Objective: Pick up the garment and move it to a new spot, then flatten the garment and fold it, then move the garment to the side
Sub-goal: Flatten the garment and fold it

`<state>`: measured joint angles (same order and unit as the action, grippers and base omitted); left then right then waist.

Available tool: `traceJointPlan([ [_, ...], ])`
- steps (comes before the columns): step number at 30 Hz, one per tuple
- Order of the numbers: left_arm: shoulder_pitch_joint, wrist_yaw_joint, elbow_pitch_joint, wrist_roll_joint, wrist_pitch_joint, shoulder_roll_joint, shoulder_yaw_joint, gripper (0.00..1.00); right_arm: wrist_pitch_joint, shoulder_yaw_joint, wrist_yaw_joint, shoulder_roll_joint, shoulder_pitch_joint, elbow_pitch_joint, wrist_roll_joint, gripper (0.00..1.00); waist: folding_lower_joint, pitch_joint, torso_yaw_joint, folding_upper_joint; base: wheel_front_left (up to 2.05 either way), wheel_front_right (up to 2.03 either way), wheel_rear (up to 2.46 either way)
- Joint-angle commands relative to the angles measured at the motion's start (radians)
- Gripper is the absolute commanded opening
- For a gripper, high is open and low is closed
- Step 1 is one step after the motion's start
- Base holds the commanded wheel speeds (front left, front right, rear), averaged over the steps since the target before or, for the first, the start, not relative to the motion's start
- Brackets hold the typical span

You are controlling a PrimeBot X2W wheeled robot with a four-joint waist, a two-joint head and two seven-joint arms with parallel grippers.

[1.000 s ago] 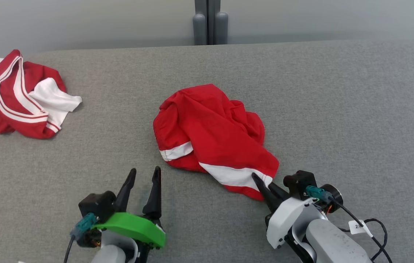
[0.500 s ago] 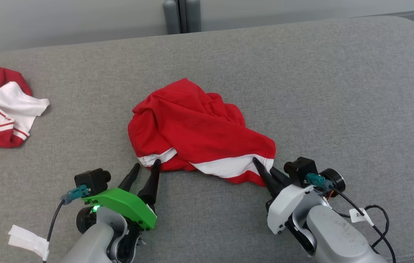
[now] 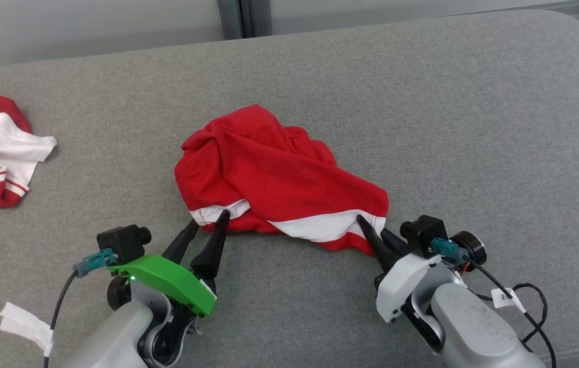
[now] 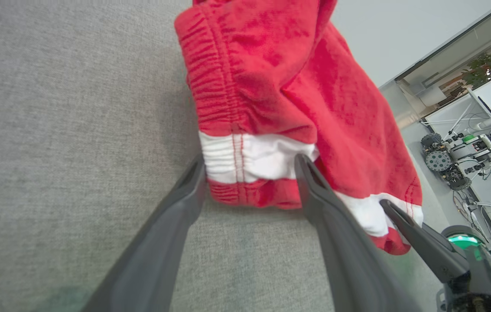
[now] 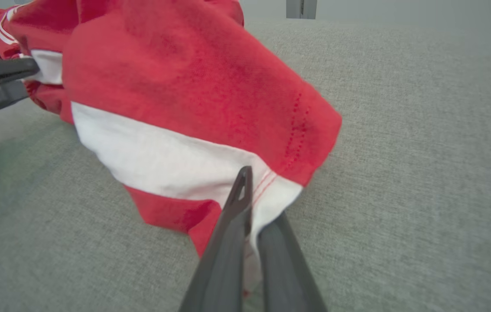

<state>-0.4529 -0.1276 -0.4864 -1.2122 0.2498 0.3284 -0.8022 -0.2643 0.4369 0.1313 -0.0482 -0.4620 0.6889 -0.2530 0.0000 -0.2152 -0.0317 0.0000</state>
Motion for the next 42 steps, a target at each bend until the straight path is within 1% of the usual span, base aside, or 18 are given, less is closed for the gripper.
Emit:
traceJointPlan([
  [1,-0.019,-0.005,0.02,-0.015,0.009,0.017,-0.009,1.0,0.0,-0.007,-0.001,-0.004,-0.008,-0.003,0.011,0.0,0.0,-0.001,0.002,0.0,0.0,0.0,0.0],
  [5,-0.023,-0.005,0.082,-0.033,0.016,0.041,-0.036,1.0,0.0,-0.018,-0.001,-0.004,-0.011,-0.004,0.016,0.0,0.0,-0.005,0.005,0.0,0.0,0.0,0.0],
  [10,-0.038,-0.005,0.115,-0.036,0.015,0.043,-0.041,1.0,0.0,-0.023,-0.001,-0.004,-0.013,-0.009,0.019,0.0,0.0,-0.014,0.002,0.0,0.0,0.0,0.0],
  [11,-0.04,-0.005,0.12,-0.034,0.016,0.04,-0.037,0.97,0.0,-0.024,-0.001,-0.004,-0.013,-0.009,0.019,0.0,0.0,-0.015,0.001,0.0,0.0,0.0,0.0],
  [13,-0.041,-0.005,0.129,-0.032,0.016,0.034,-0.021,0.78,0.0,-0.026,-0.001,-0.004,-0.015,-0.01,0.02,0.0,0.0,-0.018,-0.003,0.0,0.0,0.0,0.0],
  [14,-0.038,-0.005,0.134,-0.029,0.016,0.033,-0.012,0.62,0.0,-0.026,-0.001,-0.004,-0.016,-0.01,0.02,0.0,0.0,-0.019,-0.006,0.0,0.0,0.0,0.0],
  [15,-0.035,-0.005,0.137,-0.027,0.016,0.032,-0.005,0.47,0.0,-0.027,-0.001,-0.004,-0.018,-0.011,0.02,0.0,0.0,-0.019,-0.008,0.0,0.0,0.0,0.0],
  [16,-0.03,-0.005,0.14,-0.025,0.015,0.03,0.002,0.39,0.0,-0.028,-0.001,-0.004,-0.019,-0.012,0.021,0.0,0.0,-0.02,-0.01,0.0,0.0,0.0,0.0],
  [19,-0.018,-0.005,0.145,-0.014,0.015,0.033,0.01,0.0,0.0,-0.033,-0.001,-0.004,-0.021,-0.015,0.023,0.0,0.0,-0.019,-0.015,0.0,0.0,0.0,0.0],
  [25,-0.004,-0.005,0.16,0.018,0.015,0.05,0.029,0.0,0.0,-0.054,-0.001,-0.004,-0.025,-0.032,0.028,0.0,0.0,-0.003,-0.019,0.0,0.0,0.0,0.0],
  [29,0.008,-0.005,0.202,0.059,0.015,0.082,0.049,0.0,0.0,-0.081,-0.001,-0.004,-0.025,-0.061,0.034,0.0,0.0,0.027,-0.022,0.0,0.0,0.0,0.0],
  [30,0.016,-0.005,0.233,0.08,0.015,0.107,0.054,0.0,0.0,-0.093,-0.001,-0.004,-0.023,-0.083,0.036,0.0,0.0,0.05,-0.025,0.0,0.0,0.0,0.0],
  [32,0.021,-0.005,0.273,0.097,0.015,0.139,0.047,0.0,0.0,-0.104,-0.001,-0.005,-0.022,-0.103,0.043,0.0,0.0,0.075,-0.028,0.0,0.0,0.0,0.0],
  [36,0.016,-0.005,0.365,0.133,0.015,0.221,0.026,0.0,0.0,-0.121,-0.001,-0.022,-0.019,-0.145,-0.006,0.0,0.0,0.134,-0.035,0.0,0.0,0.0,0.0],
  [39,-0.005,-0.005,0.438,0.148,0.015,0.294,0.004,0.0,0.007,-0.12,-0.001,-0.059,-0.025,-0.196,-0.057,0.0,0.0,0.182,-0.043,0.0,0.0,0.0,0.0],
  [42,-0.037,-0.005,0.512,0.149,0.013,0.371,-0.018,0.0,0.043,-0.136,-0.001,-0.098,-0.032,-0.275,-0.103,0.0,0.0,0.222,-0.054,0.0,0.0,0.0,0.0],
])
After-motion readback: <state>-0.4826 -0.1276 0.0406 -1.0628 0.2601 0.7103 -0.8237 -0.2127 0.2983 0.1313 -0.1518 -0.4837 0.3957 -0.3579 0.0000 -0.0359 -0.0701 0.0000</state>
